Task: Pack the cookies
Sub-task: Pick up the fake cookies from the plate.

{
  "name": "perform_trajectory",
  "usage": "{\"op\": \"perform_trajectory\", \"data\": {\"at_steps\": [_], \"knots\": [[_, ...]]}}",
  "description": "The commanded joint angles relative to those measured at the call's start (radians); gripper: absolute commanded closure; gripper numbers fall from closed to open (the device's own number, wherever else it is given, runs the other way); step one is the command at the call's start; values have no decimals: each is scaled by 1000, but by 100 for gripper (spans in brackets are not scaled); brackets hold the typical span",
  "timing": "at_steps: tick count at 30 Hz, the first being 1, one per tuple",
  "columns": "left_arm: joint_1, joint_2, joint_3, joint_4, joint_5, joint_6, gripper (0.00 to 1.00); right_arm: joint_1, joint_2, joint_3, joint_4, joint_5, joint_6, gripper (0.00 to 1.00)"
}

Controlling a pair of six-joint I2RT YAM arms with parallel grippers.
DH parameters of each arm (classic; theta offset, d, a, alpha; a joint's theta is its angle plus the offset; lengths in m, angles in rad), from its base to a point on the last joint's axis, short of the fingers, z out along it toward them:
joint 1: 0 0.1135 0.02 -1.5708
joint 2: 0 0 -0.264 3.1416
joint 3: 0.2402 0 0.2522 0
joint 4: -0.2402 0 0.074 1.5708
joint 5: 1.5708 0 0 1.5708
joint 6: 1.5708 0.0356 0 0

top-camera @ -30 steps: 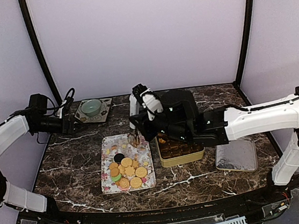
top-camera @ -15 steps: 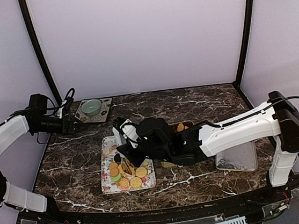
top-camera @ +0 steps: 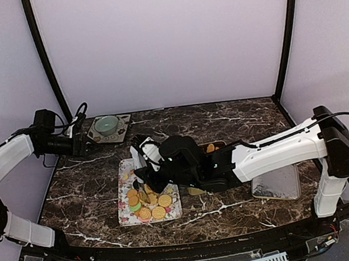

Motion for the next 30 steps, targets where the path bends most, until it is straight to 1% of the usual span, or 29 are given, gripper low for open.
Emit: {"op": "perform_trajectory", "data": {"at_steps": [1, 9, 15, 21, 30], "knots": [[5, -15, 11, -20, 15, 3, 22, 6, 21, 31, 74, -21, 7, 58], [4, -19, 11, -20, 17, 1, 22, 6, 32, 13, 68, 4, 8, 59], [4, -15, 10, -19, 18, -2, 22, 5, 37, -2, 67, 12, 18, 65], [4, -15, 13, -17, 20, -5, 22, 6, 2, -9, 54, 26, 13, 74], [5, -9, 17, -13, 26, -11, 22, 2, -54, -28, 36, -19, 7, 76]]}}
